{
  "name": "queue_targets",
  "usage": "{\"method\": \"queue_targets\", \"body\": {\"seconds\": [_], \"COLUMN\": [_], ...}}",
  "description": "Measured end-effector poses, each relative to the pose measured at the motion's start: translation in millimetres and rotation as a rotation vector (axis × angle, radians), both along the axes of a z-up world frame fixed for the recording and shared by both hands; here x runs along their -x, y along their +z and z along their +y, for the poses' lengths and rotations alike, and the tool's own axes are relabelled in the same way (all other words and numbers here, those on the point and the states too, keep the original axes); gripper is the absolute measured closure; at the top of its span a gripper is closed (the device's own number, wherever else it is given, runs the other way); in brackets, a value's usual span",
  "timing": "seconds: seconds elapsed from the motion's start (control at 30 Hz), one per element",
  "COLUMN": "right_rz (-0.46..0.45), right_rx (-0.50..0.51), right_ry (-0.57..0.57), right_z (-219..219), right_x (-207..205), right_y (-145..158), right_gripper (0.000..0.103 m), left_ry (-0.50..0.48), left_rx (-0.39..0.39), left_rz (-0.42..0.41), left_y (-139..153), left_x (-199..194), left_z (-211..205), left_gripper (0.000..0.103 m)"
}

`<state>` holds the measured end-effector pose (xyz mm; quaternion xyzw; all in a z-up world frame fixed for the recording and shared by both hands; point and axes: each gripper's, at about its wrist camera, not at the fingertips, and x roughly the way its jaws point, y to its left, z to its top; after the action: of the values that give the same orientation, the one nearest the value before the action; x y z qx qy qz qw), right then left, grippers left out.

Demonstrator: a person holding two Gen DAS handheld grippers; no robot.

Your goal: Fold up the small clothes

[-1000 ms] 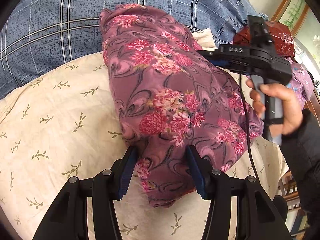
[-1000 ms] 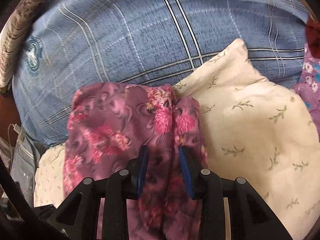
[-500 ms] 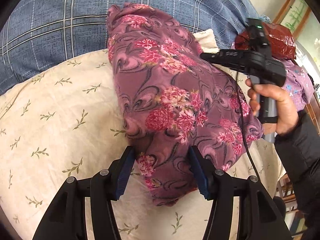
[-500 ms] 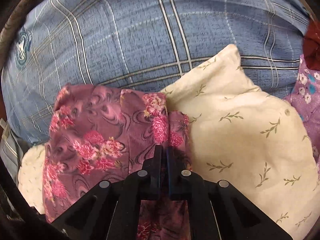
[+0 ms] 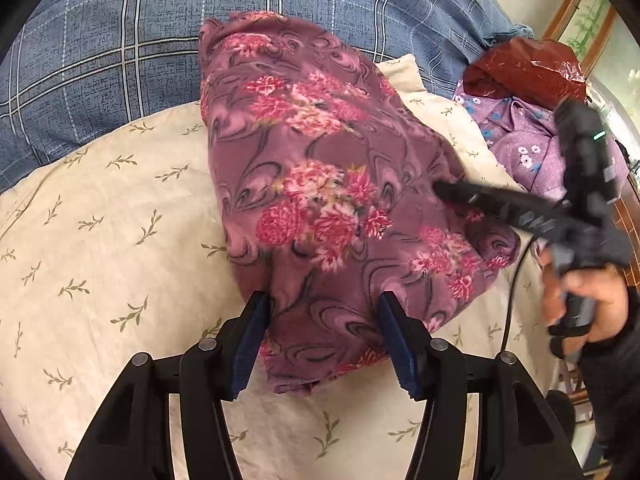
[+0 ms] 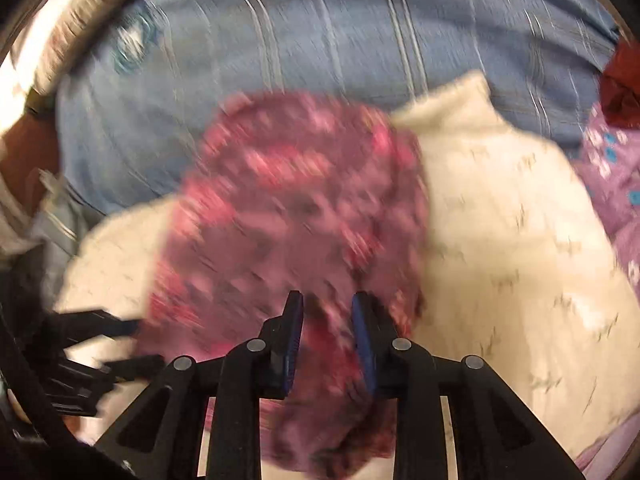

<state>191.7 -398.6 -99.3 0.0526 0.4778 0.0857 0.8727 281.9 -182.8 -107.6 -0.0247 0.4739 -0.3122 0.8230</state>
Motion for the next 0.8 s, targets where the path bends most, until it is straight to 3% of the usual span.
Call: {"method": "queue_targets", "body": {"seconds": [0.07, 0.13, 0.27, 0.3, 0.47, 0.6, 0.8], "right_rz": [-0.011, -0.014, -0.054, -0.068, -0.047, -0.035, 0.018], "right_rx": [-0.031, -0.057, -0.116, -0.133, -0.182, -0.216, -0.294], "right_ry": [0.0, -0.004, 0.0, -0.006, -0.06, -0.091, -0.093], "right_z": [-2, -4, -19, -26, -49, -61, -70], "right_x": [4, 6, 15, 15, 11, 8, -4], "right_y": [-13, -7, 15, 18, 15, 12, -10], "right_gripper": [0.078, 0.076, 0.05, 0.048, 0.043, 0.042, 0.038], "left_ry": [0.003, 0.007, 0.082, 0.108, 0.154, 0.165, 0.189], "left_rx": [0.005, 0.027, 0.114, 0.14, 0.148, 0.204, 0.23], "left_rz": [0.019, 0.035, 0.005, 0.009, 0.068, 0.124, 0.198], "left_y": [2, 9, 27, 30, 25, 19, -6], "left_x": [-1, -3, -9, -15, -41, -66, -105], "left_z": [1, 7, 28, 33, 35, 28, 12], "left_gripper": [0.048, 0.048, 0.044, 0.041, 0.04, 0.04, 0.034]}}
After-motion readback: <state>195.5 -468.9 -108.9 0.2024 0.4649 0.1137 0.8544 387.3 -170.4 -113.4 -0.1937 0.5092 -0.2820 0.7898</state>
